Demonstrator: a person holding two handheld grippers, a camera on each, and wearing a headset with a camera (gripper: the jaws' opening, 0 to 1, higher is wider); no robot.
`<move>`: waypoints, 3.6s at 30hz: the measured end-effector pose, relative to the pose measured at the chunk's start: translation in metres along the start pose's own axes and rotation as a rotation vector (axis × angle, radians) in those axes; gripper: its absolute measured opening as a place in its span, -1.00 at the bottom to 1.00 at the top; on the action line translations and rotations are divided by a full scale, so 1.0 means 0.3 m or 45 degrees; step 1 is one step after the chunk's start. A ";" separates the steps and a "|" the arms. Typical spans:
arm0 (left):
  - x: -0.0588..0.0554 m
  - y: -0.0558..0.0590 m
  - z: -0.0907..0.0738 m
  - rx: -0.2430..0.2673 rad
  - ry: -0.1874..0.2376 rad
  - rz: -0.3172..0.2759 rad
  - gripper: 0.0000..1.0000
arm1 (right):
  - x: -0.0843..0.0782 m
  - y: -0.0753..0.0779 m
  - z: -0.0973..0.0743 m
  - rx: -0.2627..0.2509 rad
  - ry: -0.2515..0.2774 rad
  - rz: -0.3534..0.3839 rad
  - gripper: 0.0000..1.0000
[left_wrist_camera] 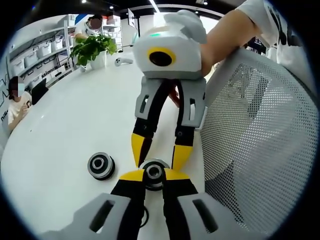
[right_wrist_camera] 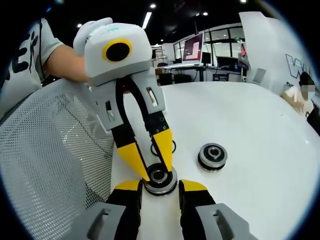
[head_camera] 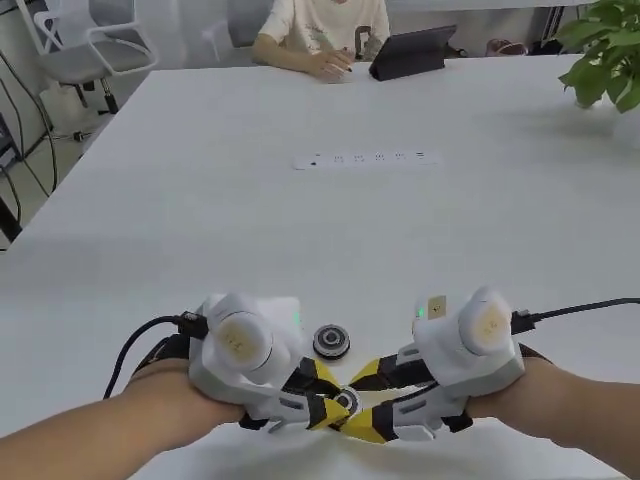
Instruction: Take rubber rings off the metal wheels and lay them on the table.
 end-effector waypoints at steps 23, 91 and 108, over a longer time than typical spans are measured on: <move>-0.005 0.004 -0.001 0.013 0.013 -0.017 -0.86 | -0.021 0.001 -0.027 0.007 -0.021 -0.041 -0.63; -0.005 0.000 0.006 0.045 -0.005 -0.035 -0.86 | 0.006 0.023 -0.063 0.102 0.154 0.694 -1.00; -0.004 -0.005 0.006 0.044 -0.004 -0.035 -0.86 | 0.055 -0.023 -0.050 0.186 0.174 0.586 -1.00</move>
Point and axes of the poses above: the centre of the closed fingertips' face, and the gripper's own axes: z roughly forward along the fingers, y roughly to its right, x roughly out of its top, the point moved 3 cm from there along -z, roughly backward along the fingers, and after that the axes turned 7 degrees about z, right-handed, at the moved point
